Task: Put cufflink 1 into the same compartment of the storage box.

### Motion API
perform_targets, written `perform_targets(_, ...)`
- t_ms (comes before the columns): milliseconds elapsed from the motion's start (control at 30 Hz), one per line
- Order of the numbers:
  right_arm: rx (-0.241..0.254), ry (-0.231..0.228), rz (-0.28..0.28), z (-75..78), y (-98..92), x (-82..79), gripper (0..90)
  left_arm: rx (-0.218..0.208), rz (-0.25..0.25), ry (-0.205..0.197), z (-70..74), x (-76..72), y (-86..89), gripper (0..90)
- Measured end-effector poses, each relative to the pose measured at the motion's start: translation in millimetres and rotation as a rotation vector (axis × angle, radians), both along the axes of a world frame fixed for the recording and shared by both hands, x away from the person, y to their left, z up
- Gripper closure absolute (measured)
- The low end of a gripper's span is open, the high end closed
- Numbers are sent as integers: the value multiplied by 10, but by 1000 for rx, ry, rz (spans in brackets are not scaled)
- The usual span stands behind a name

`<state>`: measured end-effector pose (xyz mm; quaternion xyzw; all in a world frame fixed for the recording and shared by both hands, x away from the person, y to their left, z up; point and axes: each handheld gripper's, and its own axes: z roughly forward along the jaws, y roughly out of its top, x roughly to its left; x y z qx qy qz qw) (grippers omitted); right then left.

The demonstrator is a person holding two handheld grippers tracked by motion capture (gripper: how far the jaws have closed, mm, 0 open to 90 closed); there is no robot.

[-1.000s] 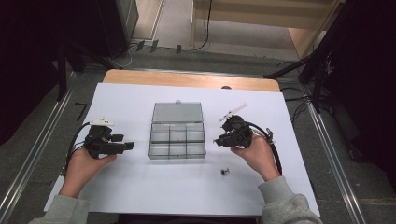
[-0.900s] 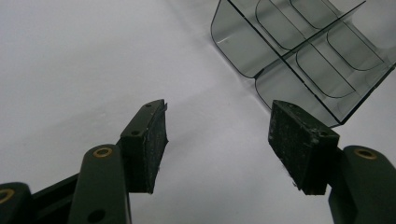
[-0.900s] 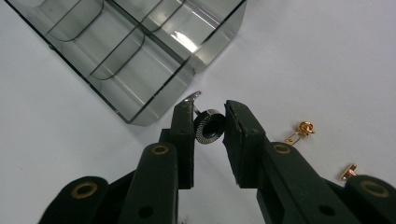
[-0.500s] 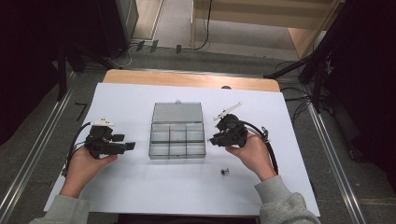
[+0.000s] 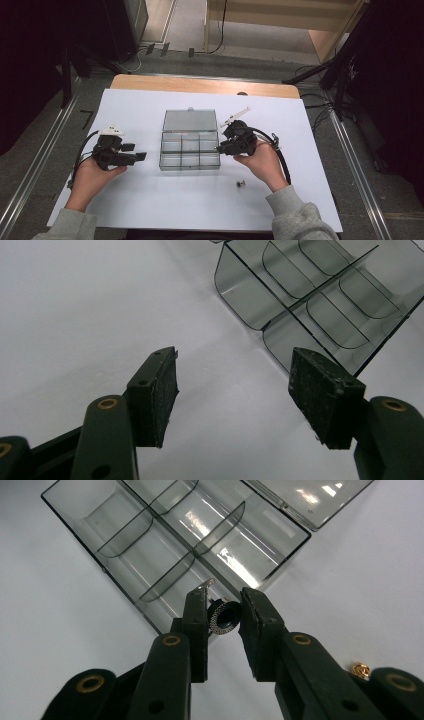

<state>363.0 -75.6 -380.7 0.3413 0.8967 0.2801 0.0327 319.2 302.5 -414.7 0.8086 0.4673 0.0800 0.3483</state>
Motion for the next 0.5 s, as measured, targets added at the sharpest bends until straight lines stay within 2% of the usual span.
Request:
perform_targets(233, 14, 8, 13, -27, 100, 23, 757, 0, 0, -4, 5, -3, 8, 371)
perform_targets(500, 2, 18, 30, -126, 204, 23, 756, -4, 2, -5, -1, -7, 20, 369)
